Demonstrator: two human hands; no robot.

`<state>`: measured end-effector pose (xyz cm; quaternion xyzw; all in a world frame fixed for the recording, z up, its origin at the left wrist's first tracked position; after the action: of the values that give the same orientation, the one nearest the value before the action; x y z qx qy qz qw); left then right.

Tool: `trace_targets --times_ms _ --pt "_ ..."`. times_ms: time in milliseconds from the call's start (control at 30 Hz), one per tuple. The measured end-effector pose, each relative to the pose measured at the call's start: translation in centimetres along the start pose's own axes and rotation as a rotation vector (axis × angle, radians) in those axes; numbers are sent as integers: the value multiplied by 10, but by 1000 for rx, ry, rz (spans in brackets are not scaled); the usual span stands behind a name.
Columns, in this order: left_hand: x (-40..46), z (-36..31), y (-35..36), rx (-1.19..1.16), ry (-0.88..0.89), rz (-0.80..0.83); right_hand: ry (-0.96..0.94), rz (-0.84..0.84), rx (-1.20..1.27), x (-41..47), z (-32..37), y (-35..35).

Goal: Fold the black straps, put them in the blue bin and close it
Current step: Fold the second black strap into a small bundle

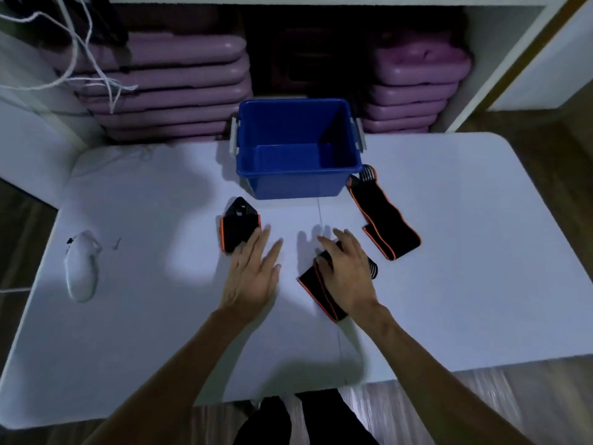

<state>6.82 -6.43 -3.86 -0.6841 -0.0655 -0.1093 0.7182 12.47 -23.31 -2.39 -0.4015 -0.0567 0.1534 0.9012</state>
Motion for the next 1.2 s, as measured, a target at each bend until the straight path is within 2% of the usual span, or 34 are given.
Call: trace_targets --times_ms 167,300,400,533,600,667,700,733,800,867,1000,1100,1200 --pt "29 -100 -1 -113 298 79 189 -70 137 -43 -81 -52" --pt "51 -158 4 -2 444 213 282 -79 256 -67 -107 -73" --pt "65 -170 13 101 416 298 321 -62 336 -74 -116 -75" --pt "82 -174 8 -330 332 346 451 -56 557 -77 -123 -63" --pt "94 -171 14 -550 221 485 413 -16 630 -70 -110 -58" --pt "102 -169 22 -649 138 671 394 -4 721 -62 -98 -53" --pt "106 -167 24 -629 119 737 416 -9 794 -57 -93 -52" --pt "111 -163 24 -580 117 737 439 -17 863 -53 -90 -49" --pt "123 -154 18 -442 155 623 463 -59 966 -45 -87 -45" --pt "128 -150 14 -306 242 587 477 -89 1020 -43 -87 -43" --pt "130 -156 19 -227 403 675 478 -64 1131 -52 -94 -44" --pt "138 -161 19 -50 536 590 491 -95 1181 -61 -103 -45" --pt "148 -160 7 94 538 519 529 -136 1204 -63 -110 -41"
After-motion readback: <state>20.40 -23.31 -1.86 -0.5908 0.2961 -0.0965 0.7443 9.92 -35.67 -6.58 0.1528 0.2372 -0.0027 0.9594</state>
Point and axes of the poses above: each hand's wrist, its own x-axis towards the middle knuckle, its own y-axis out of the palm, z = x × y, the point moved 7 cm from there along x, towards the middle knuckle, and after that the axes turned 15 degrees about x, right-handed, at the moved point
